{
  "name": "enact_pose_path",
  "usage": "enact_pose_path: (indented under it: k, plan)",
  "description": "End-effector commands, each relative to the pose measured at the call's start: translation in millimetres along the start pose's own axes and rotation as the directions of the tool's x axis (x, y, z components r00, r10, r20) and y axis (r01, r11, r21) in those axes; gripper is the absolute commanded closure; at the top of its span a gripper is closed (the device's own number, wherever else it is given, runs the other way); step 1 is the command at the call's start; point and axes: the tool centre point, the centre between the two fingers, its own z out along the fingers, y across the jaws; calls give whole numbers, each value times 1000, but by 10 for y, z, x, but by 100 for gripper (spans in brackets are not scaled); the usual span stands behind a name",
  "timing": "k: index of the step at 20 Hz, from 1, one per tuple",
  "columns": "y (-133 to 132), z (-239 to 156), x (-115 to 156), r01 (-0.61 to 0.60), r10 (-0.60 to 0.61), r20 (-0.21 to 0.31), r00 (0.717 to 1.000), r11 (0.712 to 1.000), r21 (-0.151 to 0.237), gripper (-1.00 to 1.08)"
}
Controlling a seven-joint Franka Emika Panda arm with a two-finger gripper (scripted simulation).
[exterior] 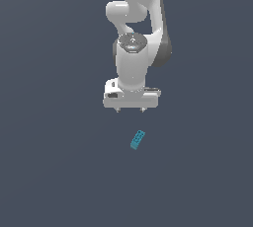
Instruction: Pick up the object and move it to a goal position.
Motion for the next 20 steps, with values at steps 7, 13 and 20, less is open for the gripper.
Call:
enact_pose_path:
  k: [7,13,20]
  plan:
    - [-218,-3,33,38,-37,-12,999,999,16,-92]
    - [-295,-3,43,50,-50,-16,999,998,22,-92]
    - [-302,27,66,30,-30,-15,999,999,22,-92]
